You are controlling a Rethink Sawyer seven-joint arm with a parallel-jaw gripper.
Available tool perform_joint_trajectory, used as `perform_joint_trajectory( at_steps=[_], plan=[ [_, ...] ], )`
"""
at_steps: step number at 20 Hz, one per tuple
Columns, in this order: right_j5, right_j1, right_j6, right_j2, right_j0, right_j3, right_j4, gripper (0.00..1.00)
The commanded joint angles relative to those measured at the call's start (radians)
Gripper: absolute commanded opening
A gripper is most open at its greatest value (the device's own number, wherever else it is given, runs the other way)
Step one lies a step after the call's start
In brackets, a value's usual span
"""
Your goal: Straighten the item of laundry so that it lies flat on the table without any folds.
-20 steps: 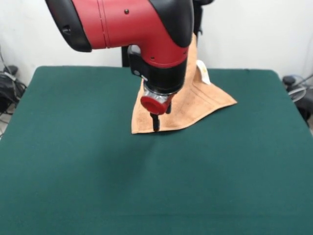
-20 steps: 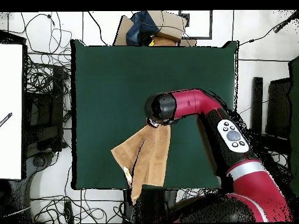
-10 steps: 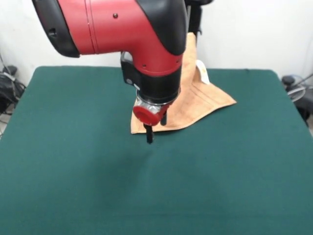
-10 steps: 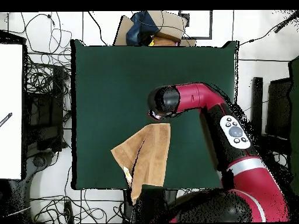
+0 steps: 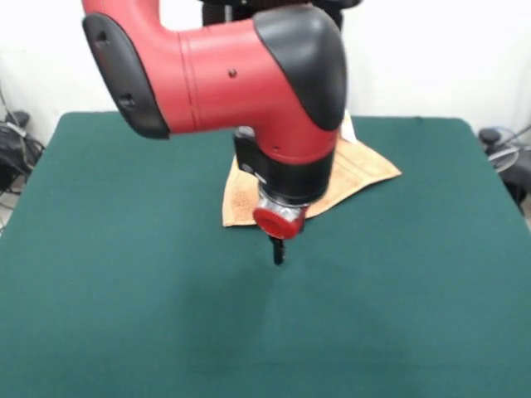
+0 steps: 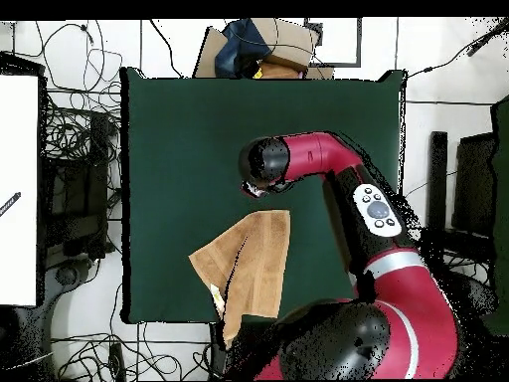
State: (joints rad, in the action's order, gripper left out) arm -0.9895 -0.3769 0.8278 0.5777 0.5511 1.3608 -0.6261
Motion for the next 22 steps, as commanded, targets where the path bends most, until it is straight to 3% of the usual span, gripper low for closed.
perform_joint_trajectory(
  at_steps=[1,8,13,22],
  plan=[
    [-0.136,0.063,-0.083,-0.038,-0.047,-0.07,-0.032,1.0],
    [-0.153,0.064,-0.076,-0.052,-0.039,-0.047,-0.034,1.0],
    [-0.087,0.012,-0.113,-0.062,-0.006,0.023,-0.083,1.0],
    [-0.082,-0.022,-0.124,-0.067,0.004,0.065,-0.099,1.0]
  ],
)
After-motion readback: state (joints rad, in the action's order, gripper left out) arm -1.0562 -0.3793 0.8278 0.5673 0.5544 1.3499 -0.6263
